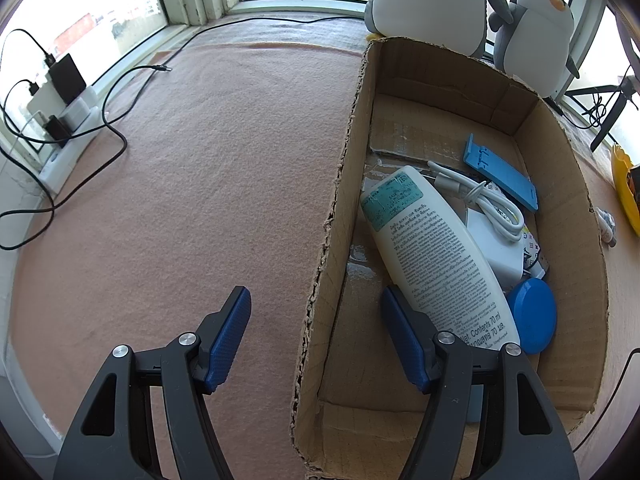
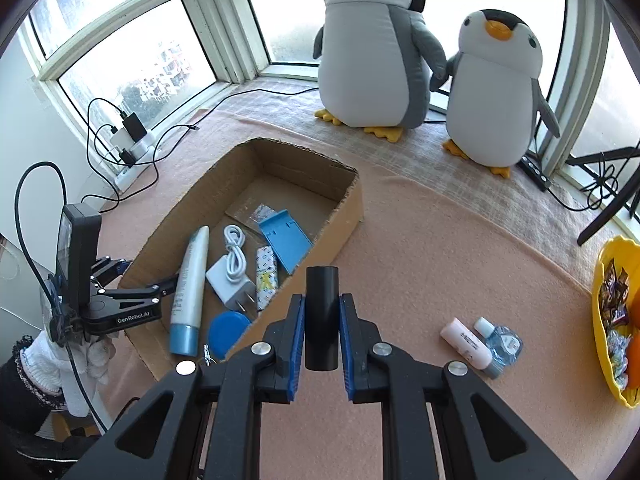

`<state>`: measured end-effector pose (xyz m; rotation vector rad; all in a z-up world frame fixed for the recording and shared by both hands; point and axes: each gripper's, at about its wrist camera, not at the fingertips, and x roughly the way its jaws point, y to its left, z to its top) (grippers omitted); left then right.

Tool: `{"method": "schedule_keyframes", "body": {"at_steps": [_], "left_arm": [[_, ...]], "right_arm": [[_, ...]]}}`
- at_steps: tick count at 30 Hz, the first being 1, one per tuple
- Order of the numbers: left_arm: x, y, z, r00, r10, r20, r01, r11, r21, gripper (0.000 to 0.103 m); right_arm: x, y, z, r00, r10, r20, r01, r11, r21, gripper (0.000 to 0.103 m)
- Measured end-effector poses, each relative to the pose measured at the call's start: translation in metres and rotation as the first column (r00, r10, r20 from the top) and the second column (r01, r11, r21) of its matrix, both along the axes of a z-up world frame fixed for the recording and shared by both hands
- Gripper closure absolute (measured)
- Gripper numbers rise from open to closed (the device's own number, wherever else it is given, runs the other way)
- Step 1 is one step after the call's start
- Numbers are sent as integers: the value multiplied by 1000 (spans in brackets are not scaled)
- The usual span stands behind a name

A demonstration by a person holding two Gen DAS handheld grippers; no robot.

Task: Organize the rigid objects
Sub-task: 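Carry the black cylinder into the box and open the right gripper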

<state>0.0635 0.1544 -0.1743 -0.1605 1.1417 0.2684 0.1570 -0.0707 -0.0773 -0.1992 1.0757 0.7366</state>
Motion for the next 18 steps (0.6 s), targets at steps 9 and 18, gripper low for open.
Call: {"method": "schedule_keyframes", "body": {"at_steps": [9,18], "left_arm": [[0,0,0,1000,0,1,0,1000,-1,34],[-1,0,1,1000,0,2,0,1000,-2,34]], "right_arm": [[-3,51,-2,998,62,2,-62,998,4,88],[5,80,-13,996,83,-12,-83,996,-15,88]]}}
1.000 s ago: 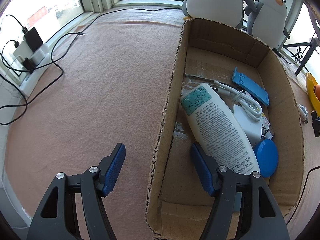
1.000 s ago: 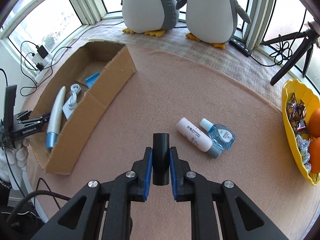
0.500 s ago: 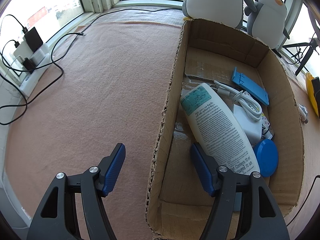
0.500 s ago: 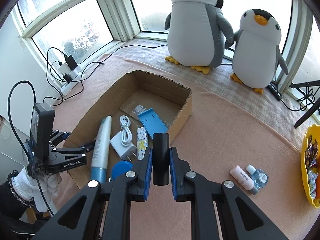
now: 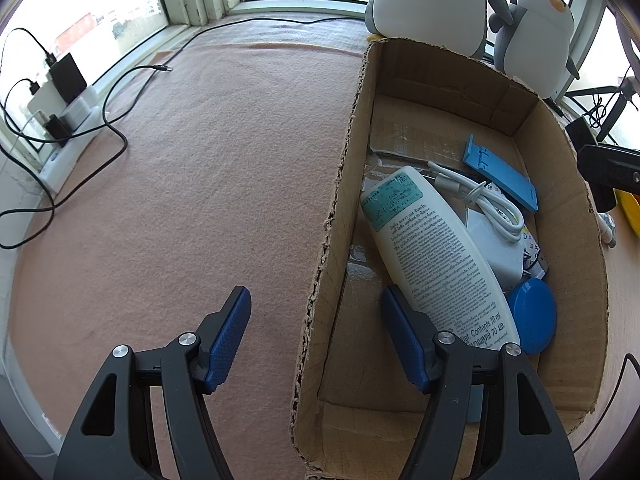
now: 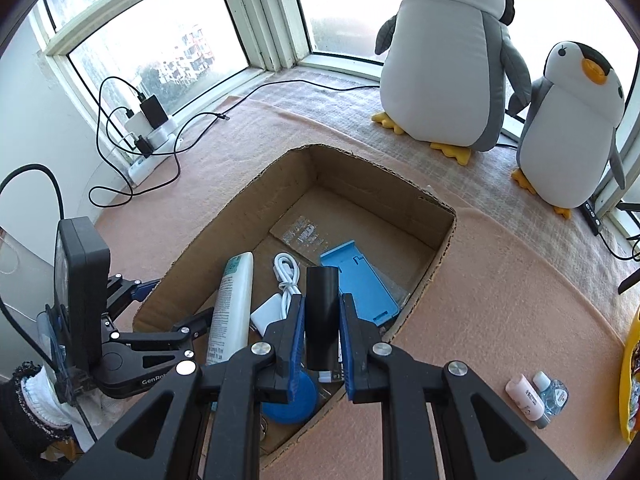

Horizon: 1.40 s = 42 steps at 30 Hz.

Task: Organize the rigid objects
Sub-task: 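Carry the black cylinder into the box and open the right gripper, then move the right gripper to the white-and-pink tube and grasp it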

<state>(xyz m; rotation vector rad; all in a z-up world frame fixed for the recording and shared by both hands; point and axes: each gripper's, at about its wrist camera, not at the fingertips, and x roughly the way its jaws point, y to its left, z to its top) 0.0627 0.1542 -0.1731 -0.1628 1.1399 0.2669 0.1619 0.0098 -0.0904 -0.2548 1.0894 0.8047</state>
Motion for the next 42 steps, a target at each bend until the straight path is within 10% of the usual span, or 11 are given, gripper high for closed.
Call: {"method": "schedule_keyframes", "body": {"at_steps": [17,22,42], "left_arm": [[0,3,0,1000,2,3,-2,1000,-4,34],[1,4,0,1000,4,4,-4,1000,-5,34],[1,3,-1,1000,3,4,-3,1000,-2,34]], "right_arm": [[-1,26,-23,1000,17,-19,-17,999,-27,87],[-5,25,-16,1000,29,4,-29,1000,-9,54],[-7,-21,4,998,17,60,-18,1000,15,54]]}}
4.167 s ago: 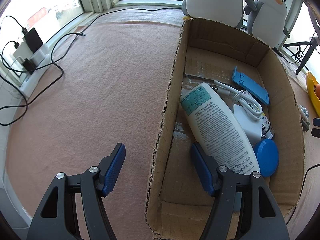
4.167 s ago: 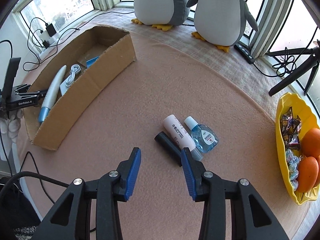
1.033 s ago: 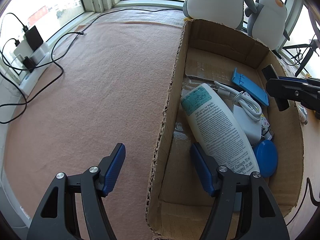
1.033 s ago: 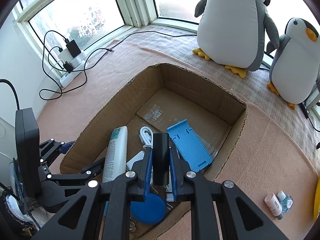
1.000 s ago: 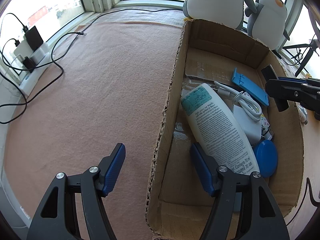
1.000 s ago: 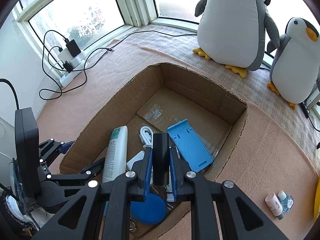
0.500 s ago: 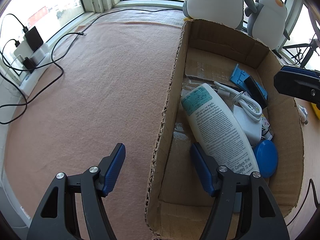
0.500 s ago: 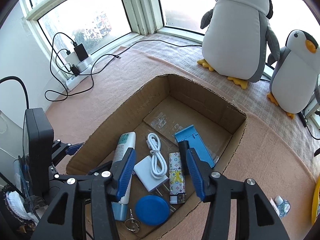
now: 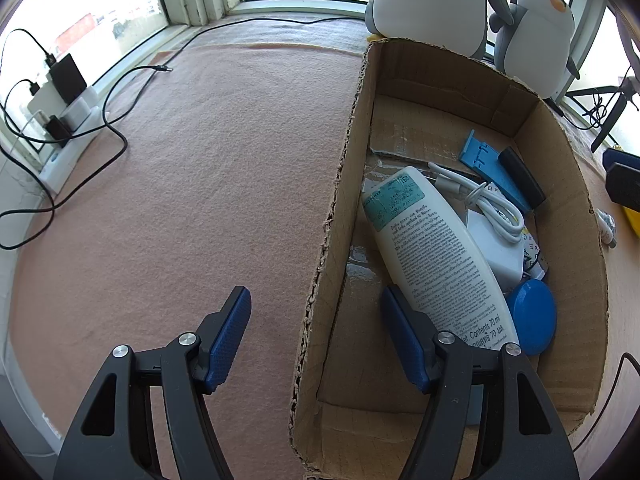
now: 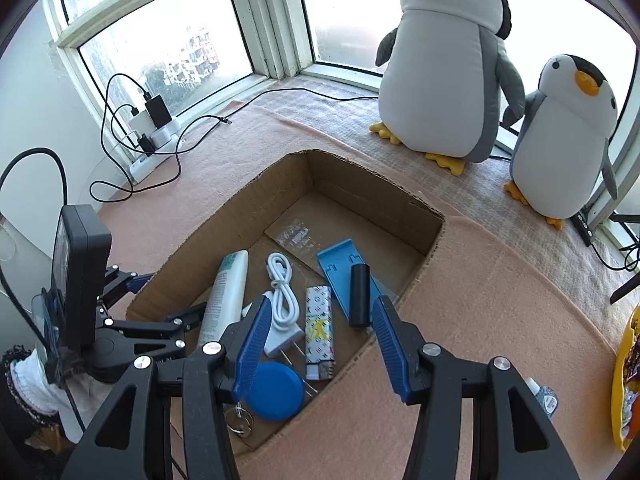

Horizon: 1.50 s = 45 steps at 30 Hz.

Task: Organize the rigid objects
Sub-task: 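Move the right gripper to the white-and-pink tube and grasp it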

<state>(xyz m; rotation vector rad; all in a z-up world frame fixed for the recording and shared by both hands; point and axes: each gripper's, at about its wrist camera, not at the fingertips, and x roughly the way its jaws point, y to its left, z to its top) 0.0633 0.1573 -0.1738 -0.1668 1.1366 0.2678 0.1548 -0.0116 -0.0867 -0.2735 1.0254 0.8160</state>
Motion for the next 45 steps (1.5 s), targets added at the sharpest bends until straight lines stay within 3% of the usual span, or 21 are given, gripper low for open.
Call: {"method": "schedule_keyframes", "body": {"at_steps": [10,16,27,38,45], "left_arm": [[0,0,0,1000,0,0,0,1000,0,34],[0,0,-1,1000,1,-1,-1,1000,3,34],[0,0,-1,1000,-1,-1,1,1000,3,34],[1,0,-2,1000,-1,-1,1,1000,2,34],[1,0,-2,1000,-1,-1,1,1000,3,34]], "right_arm": [[17,-99,-15,997,-71,-5,70,993,-90,54],[29,-131,-28,996,-84,-5,82,984,-161,57],[48,-143,-52,994,-85,-61,69,972,-225,68],[56,-138,-71,993,-76,-95,48,961,-271,70],[62,-137,-78,989,-87,-120,49,955,-291,76]]}}
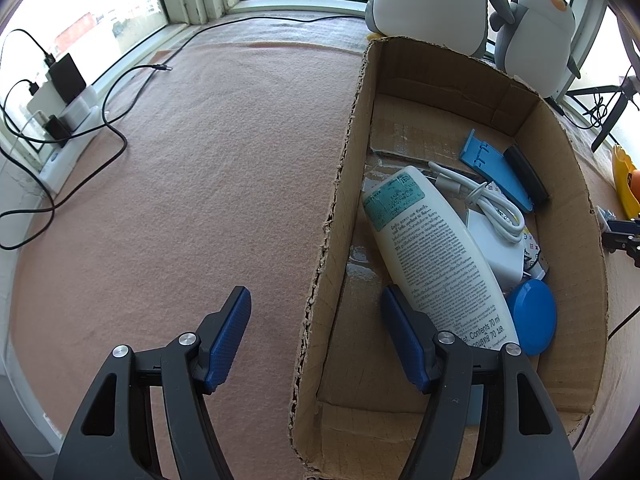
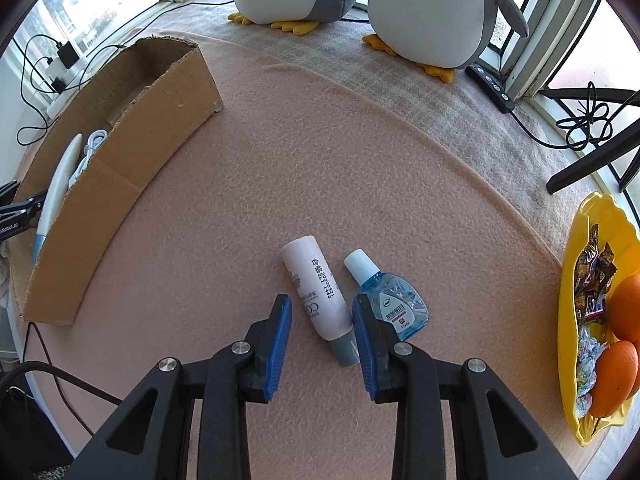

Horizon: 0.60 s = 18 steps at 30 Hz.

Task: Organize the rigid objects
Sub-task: 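Move the right gripper to the white-and-pink tube and grasp it, then carry the white-and-pink tube into the box and release it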

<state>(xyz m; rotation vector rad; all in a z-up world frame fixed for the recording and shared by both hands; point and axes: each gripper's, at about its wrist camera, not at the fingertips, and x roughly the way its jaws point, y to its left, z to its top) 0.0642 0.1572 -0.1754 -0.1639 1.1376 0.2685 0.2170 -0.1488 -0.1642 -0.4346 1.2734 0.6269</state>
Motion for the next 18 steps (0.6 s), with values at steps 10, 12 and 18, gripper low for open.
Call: {"method": "schedule_keyframes", "body": {"at_steps": [10,12,18], "left_arm": [[0,0,0,1000,0,0,0,1000,-1,34],[0,0,0,1000,1,0,-1,1000,0,34],[1,0,0,1000,0,-1,0,1000,-1,34]], "right_arm": [[4,8,-8,1000,-11,-16,11,1000,-12,82],[2,9,-8,1000,-17,-11,17,1000,-12,84],[-1,6,-8,997,-81,-6,81,997,17,85]]}}
